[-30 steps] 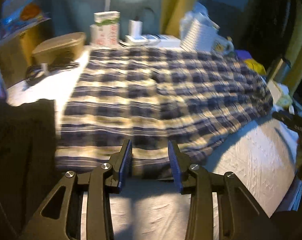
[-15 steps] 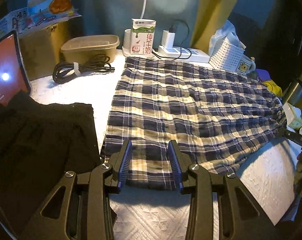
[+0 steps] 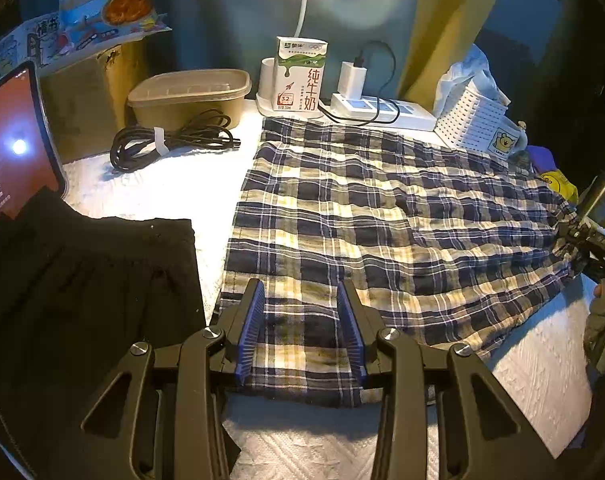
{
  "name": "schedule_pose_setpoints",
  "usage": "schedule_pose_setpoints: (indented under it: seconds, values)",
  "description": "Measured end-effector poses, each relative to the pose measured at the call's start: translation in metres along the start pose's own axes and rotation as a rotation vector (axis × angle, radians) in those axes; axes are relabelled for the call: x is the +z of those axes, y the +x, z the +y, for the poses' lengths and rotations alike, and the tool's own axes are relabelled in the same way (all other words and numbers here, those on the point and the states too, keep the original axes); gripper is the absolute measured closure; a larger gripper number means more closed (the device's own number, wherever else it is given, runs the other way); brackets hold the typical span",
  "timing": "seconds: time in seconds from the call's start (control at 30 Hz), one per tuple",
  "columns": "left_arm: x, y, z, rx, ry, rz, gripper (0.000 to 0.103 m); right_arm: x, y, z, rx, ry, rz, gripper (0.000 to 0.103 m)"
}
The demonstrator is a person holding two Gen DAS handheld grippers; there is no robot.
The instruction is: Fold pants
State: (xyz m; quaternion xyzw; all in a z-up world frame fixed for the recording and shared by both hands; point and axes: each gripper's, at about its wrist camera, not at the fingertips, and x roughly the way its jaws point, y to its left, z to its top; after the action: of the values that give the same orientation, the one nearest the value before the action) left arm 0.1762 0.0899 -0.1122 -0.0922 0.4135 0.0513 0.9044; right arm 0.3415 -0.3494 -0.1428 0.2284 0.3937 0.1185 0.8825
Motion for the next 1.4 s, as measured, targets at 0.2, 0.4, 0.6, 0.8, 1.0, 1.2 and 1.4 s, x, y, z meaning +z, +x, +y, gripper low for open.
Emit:
schedule_pose_setpoints:
  seconds: [0.2,0.4,0.6,0.8,1.0,1.2,1.4]
  values:
    - [0.003,-0.004,-0.007,0.003,0.014,-0.008,0.066,0.007,-0.009,-0.005,0.024,-0.026,-0.020,0.087]
    - [0.005,-0.007,-0.012,-0.020,0.035,-0.016,0.066,0.024,-0.049,-0.010,-0.033,-0.106,-0.089,0.088]
    - [0.003,-0.006,-0.016,-0.051,0.040,-0.017,0.066,0.037,-0.084,-0.002,-0.051,-0.162,-0.137,0.088]
    - [0.003,-0.009,-0.008,-0.078,0.040,-0.035,0.066,0.038,-0.096,0.030,-0.048,-0.225,-0.163,0.088]
    - [0.006,-0.013,0.011,-0.095,0.036,-0.066,0.066,0.034,-0.097,0.093,-0.034,-0.334,-0.183,0.088]
    - [0.012,-0.020,0.033,-0.114,0.030,-0.100,0.066,0.018,-0.071,0.171,-0.008,-0.466,-0.161,0.088]
    - [0.013,-0.027,0.053,-0.130,0.008,-0.123,0.066,-0.013,-0.022,0.244,0.035,-0.592,-0.088,0.088]
